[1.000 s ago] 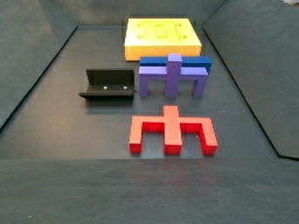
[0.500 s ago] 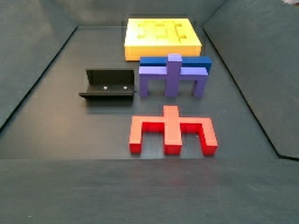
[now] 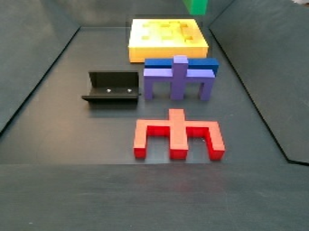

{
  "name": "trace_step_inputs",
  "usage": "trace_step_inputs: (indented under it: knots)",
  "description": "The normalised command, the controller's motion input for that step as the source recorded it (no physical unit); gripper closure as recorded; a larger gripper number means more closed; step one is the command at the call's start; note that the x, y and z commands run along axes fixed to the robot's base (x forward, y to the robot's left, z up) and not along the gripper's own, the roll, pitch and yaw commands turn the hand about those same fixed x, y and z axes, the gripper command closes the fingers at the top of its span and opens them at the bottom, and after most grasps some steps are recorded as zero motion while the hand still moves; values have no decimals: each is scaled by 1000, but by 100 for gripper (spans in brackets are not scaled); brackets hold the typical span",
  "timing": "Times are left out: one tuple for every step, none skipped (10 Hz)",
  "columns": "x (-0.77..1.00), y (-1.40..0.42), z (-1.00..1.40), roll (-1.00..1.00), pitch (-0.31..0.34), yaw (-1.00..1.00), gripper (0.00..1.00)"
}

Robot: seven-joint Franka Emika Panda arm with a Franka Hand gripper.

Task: Pick up the green object. Move up. Move to above the board. Insert the green object.
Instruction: Insert the green object.

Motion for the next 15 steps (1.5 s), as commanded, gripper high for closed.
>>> trace_step_inputs:
  knots:
    - [-46,-331,-477,164,-371,11,100]
    - [0,-306,-317,294,-349,3,100]
    - [0,-306,-346,329,-299,0,100]
    - [106,-309,-651,267,-161,0,100]
    - [146,-263,-683,271,-119,0,100]
    - [263,-123,-954,164,0,0,100]
    - [160,0,-963,0,0,17,100]
    - [274,0,-806,0,0,0,100]
    - [309,20,-737,7,0,6,100]
    - [243,9,-746,0,0,0,100]
    - [200,31,-674,-113,0,9,100]
    - [174,0,-606,3,0,49,100]
    - [180,0,-574,73,0,40,100]
    - [0,0,-509,27,0,0,100]
    - [40,0,-434,31,0,0,100]
